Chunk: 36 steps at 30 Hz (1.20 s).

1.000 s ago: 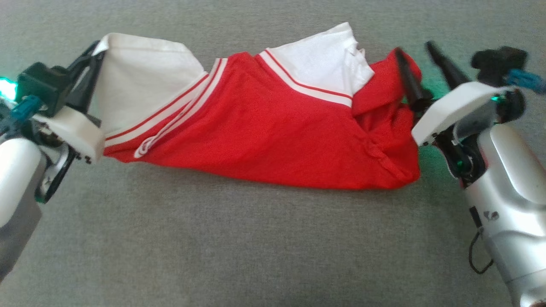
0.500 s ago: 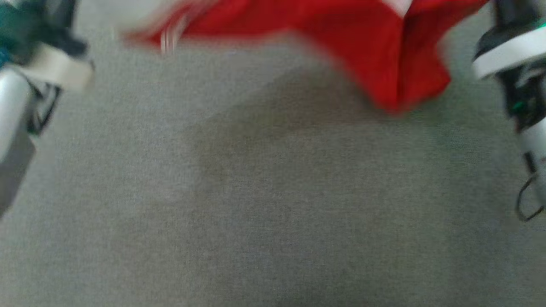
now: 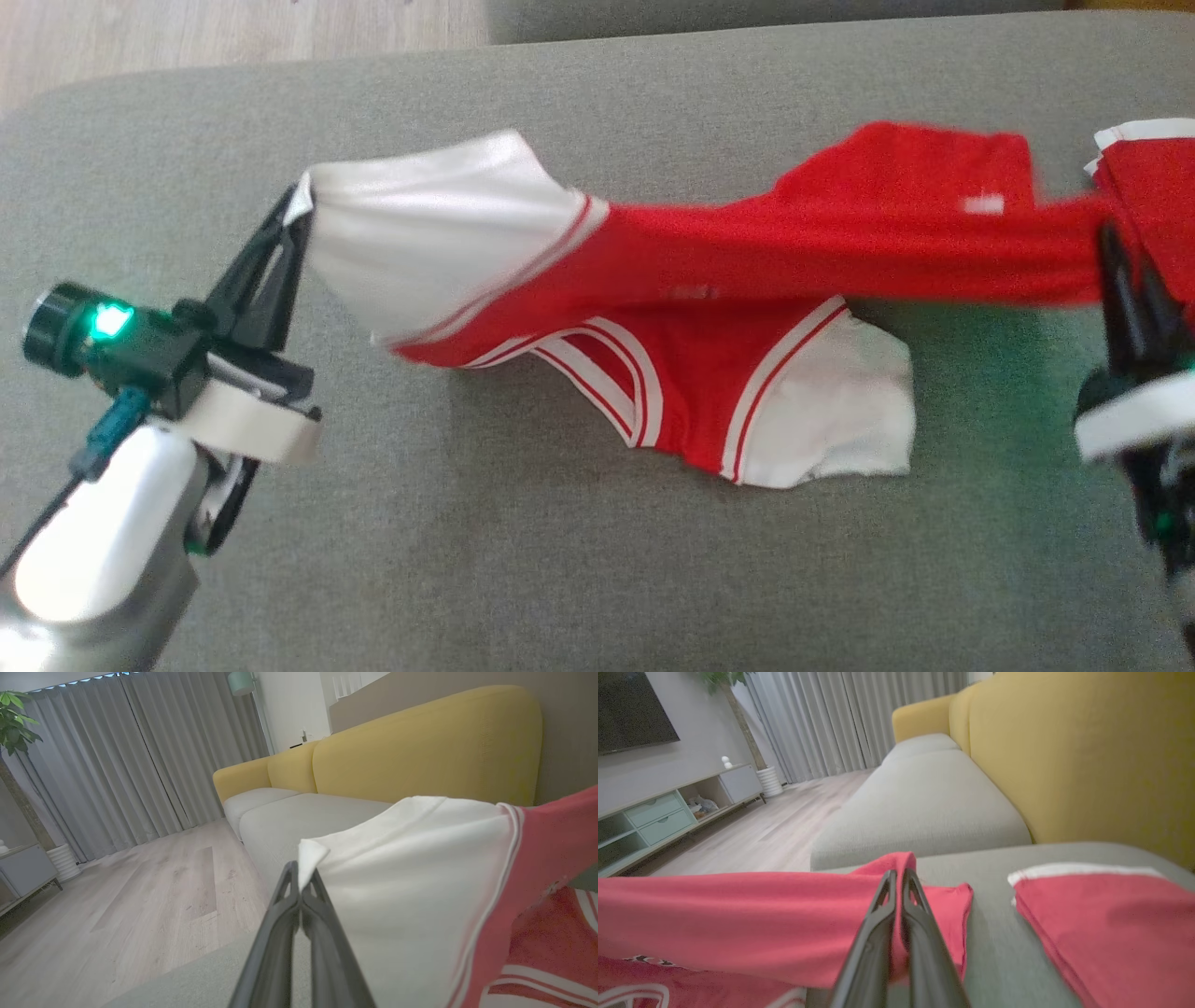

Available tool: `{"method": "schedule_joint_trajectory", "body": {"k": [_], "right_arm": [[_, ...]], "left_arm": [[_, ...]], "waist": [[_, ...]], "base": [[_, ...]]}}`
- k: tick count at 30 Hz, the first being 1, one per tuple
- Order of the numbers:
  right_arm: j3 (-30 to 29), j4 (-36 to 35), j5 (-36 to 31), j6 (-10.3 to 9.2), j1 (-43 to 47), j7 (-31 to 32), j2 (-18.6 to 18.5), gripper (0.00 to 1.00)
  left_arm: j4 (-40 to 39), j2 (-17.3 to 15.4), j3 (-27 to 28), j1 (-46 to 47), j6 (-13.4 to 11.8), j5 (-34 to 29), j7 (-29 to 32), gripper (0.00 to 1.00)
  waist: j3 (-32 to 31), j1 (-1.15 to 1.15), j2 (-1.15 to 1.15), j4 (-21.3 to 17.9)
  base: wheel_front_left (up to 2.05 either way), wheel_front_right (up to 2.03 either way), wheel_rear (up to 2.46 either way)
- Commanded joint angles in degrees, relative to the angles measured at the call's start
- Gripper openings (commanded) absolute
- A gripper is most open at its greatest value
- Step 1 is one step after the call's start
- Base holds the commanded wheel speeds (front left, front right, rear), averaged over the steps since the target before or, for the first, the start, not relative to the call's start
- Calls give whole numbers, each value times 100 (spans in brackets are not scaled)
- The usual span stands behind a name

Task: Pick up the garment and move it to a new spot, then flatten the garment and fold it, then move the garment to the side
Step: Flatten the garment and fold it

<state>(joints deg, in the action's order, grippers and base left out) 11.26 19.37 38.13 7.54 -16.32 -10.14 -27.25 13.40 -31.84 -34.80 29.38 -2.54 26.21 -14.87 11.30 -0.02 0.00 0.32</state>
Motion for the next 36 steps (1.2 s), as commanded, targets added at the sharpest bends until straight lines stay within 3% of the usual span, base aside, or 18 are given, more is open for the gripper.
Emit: {"method": "schedule_joint_trajectory", "body": {"k": [1,5,6,7,15,19,32,34,35,36], "right_arm": [[-109,-347,-67,-5,280,61,-40,0],[-286,-820,-312,-5,1331,217,194,0],[-353,-921,-367,-5,1568,275,299,45],[-387,-1022,-412,-5,1792,364,394,100],[-436,-2117,-309,-5,2840,1020,490,100],[-529,-2382,-400,-5,2779,1075,372,100],[-192,-1040,-987,-5,1728,1504,389,100],[-124,-897,-967,-5,1675,1573,390,87],[-94,-854,-957,-5,1661,1598,387,61],[-89,-813,-956,-5,1656,1638,389,41]], "left_arm": [[-246,-211,461,108,-69,-40,-12,0],[-482,-181,540,-554,-82,-241,-12,0],[-530,-169,574,-704,-105,-286,-12,0],[-570,-161,601,-844,-113,-329,-12,0],[-654,-121,801,-1392,-56,-619,-12,0],[-650,-63,927,-1408,-4,-714,-12,0],[-506,243,993,-1190,268,-1000,-13,0],[-473,287,999,-1165,309,-1032,-13,0],[-458,302,1006,-1157,328,-1047,-13,0],[-443,312,1018,-1149,345,-1060,-13,0]], "waist": [[-1,2,0,9],[14,2,0,19],[8,2,0,18],[1,2,0,20],[22,2,0,57],[65,2,0,58],[263,2,0,295],[275,2,0,340],[278,2,0,355],[281,2,0,366]], "base": [[0,0,0],[0,0,0],[0,0,0],[0,0,0],[0,0,0],[0,0,0],[0,0,0],[0,0,0],[0,0,0],[0,0,0]]}}
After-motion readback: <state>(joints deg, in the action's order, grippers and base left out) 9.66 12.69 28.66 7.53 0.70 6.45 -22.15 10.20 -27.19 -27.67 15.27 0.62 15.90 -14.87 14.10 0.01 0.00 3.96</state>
